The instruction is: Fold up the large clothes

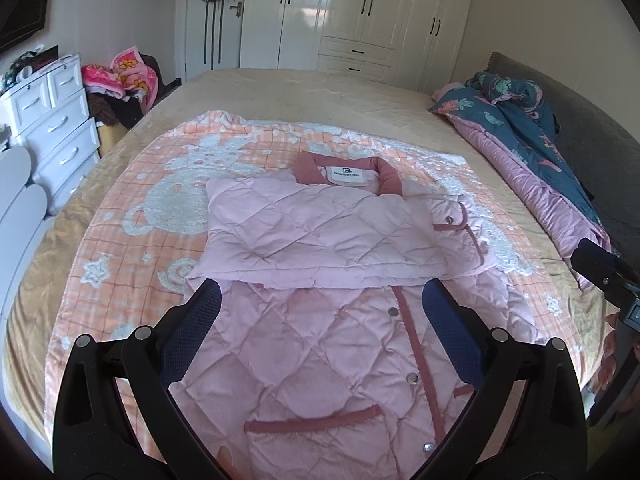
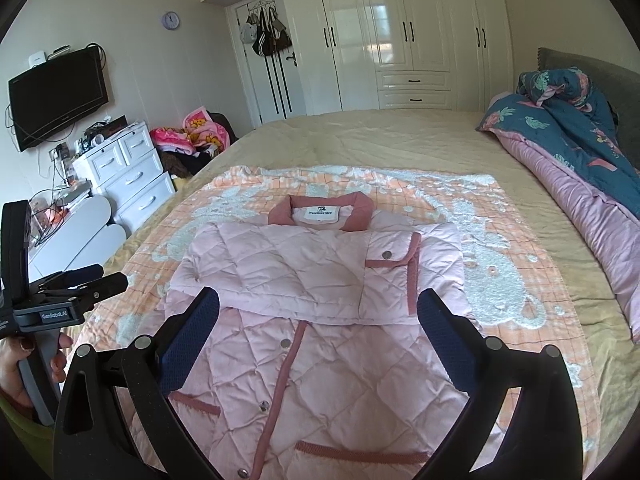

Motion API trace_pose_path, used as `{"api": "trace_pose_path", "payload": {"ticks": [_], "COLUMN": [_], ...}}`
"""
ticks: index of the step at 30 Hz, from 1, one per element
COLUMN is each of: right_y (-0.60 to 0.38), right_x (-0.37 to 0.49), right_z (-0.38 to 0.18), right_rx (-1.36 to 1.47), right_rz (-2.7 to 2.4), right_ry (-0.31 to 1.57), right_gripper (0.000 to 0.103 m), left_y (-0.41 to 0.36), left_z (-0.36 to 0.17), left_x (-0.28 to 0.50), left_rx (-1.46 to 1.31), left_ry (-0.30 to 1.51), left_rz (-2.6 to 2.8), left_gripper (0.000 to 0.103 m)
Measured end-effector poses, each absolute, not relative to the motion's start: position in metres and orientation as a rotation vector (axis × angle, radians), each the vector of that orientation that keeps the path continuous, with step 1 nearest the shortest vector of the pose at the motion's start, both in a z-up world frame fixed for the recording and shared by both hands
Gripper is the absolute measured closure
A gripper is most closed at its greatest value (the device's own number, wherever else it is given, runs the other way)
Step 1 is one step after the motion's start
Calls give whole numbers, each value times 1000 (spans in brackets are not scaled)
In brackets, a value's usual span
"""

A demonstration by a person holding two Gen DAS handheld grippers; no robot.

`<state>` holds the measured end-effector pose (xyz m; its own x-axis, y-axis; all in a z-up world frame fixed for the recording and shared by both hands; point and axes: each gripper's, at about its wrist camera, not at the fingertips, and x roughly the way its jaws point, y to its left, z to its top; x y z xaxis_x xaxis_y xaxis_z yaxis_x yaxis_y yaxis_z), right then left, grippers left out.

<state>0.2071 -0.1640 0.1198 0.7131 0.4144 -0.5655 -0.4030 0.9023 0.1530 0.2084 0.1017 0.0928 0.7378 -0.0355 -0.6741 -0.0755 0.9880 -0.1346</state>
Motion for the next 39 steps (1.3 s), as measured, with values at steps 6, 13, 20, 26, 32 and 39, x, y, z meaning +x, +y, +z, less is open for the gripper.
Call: {"api": "trace_pose_path", "payload": {"ticks": [6, 13, 20, 26, 32, 39], "right_y": [-174, -183, -191, -199, -204, -212], "right_x": [192, 173, 159, 148, 142, 135], "right_z": [126, 127, 122, 108, 89, 65], "right_rx": [32, 23, 13, -5, -20, -31], "right_rz": [448, 448, 447, 444, 431, 434], "right_ry": [613, 609, 608, 626, 651, 688], "right_gripper": [4, 4, 4, 4, 4, 4], "left_y": [95, 96, 100, 103, 107, 113], "left_z": [102, 99, 88, 74, 57, 37], "left_x": [190, 171, 154, 140, 128, 116], "left_rx": [-145, -155, -166, -159, -161, -169], "left_ry": [718, 717, 725, 736, 757, 780], "left_rz": [15, 20, 38, 65, 89, 108], "left_gripper": [8, 8, 8, 8, 8, 8]}}
